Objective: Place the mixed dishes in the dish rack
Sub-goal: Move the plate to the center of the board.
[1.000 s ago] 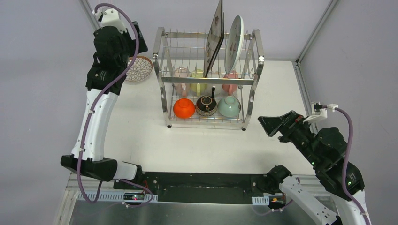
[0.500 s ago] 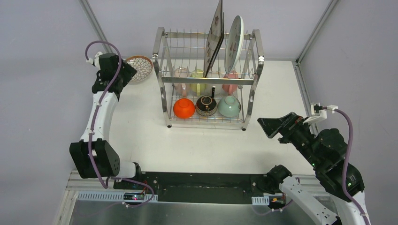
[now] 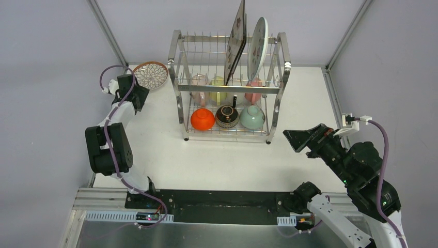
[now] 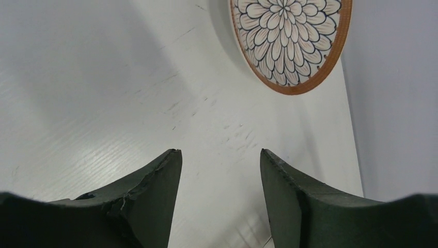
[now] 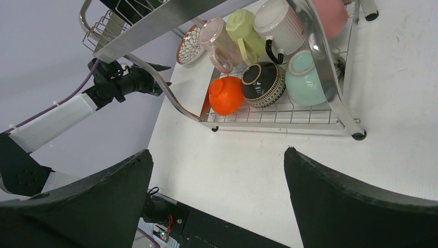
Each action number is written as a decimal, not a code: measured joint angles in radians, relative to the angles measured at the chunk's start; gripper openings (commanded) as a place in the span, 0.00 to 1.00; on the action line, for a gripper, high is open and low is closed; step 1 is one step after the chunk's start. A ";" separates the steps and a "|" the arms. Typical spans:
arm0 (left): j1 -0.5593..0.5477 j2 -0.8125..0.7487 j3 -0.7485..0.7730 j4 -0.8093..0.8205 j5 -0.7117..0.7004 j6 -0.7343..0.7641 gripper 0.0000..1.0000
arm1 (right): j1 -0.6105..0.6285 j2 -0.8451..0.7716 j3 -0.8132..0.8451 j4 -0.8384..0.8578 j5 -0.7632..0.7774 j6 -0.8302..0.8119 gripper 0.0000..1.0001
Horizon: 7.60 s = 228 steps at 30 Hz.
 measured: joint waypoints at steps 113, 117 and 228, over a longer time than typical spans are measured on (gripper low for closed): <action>-0.008 -0.513 -0.337 -0.801 -0.297 -0.327 0.00 | 0.000 0.025 0.071 -0.096 0.019 0.056 1.00; -0.008 -0.515 -0.358 -0.816 -0.287 -0.348 0.02 | 0.000 0.025 0.071 -0.096 0.019 0.053 1.00; 0.096 -0.074 -0.167 -0.321 0.242 0.403 0.54 | 0.000 -0.026 -0.156 0.037 -0.164 0.098 0.96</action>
